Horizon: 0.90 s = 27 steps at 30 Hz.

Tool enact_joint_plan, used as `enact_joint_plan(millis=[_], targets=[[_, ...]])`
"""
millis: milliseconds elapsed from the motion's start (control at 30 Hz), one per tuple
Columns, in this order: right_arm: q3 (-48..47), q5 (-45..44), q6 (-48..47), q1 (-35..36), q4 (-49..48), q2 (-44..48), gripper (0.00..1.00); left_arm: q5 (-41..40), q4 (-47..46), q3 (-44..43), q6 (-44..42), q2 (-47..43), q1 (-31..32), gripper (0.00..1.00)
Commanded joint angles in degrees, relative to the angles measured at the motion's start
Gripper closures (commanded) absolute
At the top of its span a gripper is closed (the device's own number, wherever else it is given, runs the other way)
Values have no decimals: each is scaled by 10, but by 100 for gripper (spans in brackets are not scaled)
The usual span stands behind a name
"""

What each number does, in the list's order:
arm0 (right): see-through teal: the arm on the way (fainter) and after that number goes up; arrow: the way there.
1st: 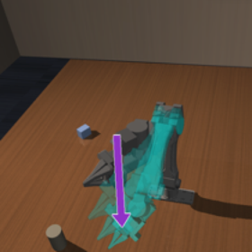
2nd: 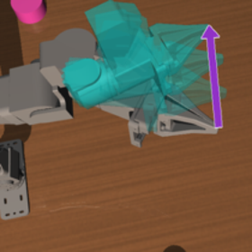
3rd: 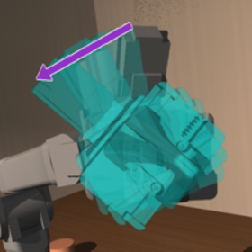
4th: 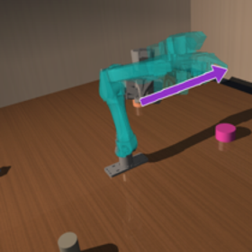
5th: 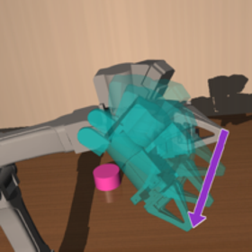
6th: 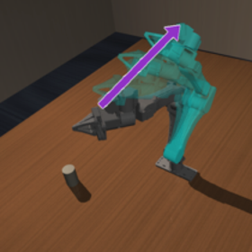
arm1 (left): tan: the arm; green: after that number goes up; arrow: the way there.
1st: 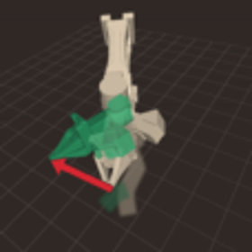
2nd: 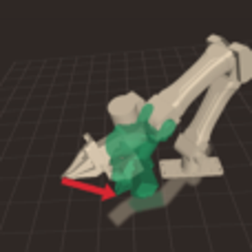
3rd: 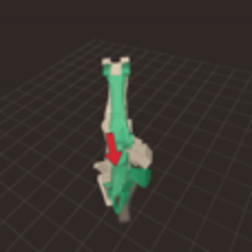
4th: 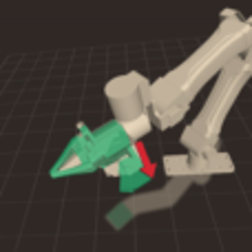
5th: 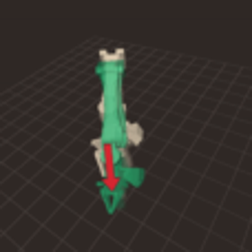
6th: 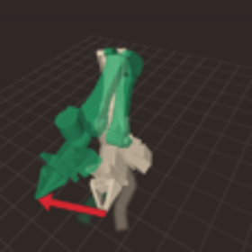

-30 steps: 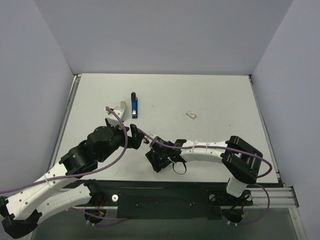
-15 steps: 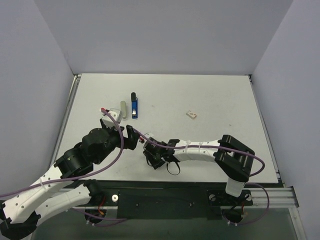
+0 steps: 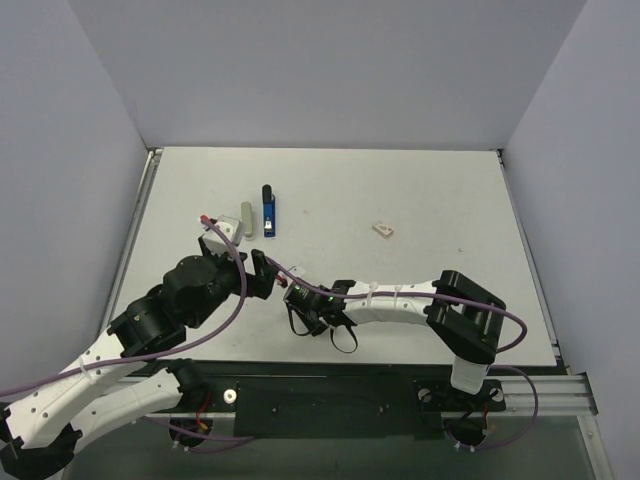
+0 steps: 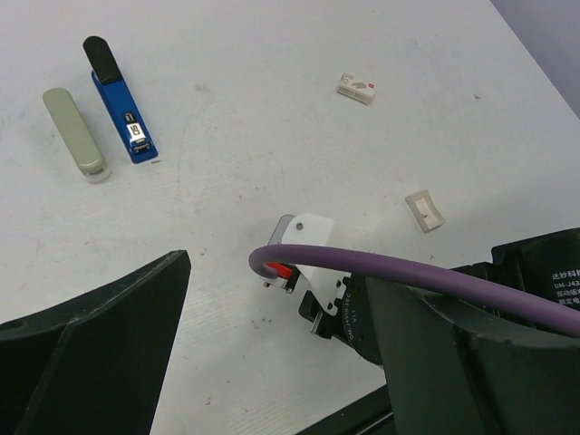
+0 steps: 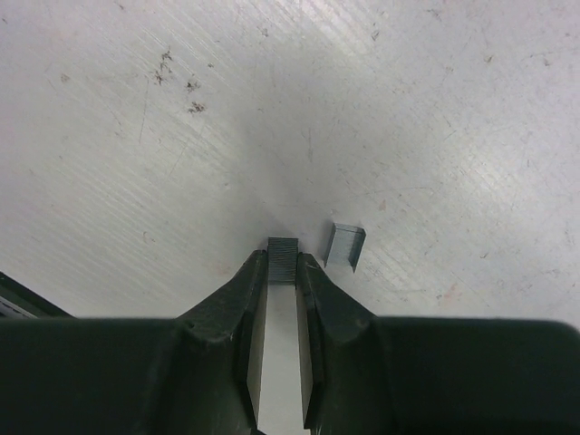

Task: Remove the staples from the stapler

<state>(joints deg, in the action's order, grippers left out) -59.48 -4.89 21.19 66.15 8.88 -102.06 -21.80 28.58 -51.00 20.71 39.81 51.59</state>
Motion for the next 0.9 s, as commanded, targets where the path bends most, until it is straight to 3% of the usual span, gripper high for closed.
enact_joint_plan(millis=[0,267,567,867], targets=[[-12,-35,9,7,46,9,94,0,-21,-12,2,-3,-11,11],[22,-27,40,-18,68,146,93,26,-32,-7,6,4,-30,10],[95,-26,68,-161,156,294,94,64,-42,-2,9,25,-43,10],[129,-65,84,-260,155,315,95,144,-73,12,22,56,-80,10]])
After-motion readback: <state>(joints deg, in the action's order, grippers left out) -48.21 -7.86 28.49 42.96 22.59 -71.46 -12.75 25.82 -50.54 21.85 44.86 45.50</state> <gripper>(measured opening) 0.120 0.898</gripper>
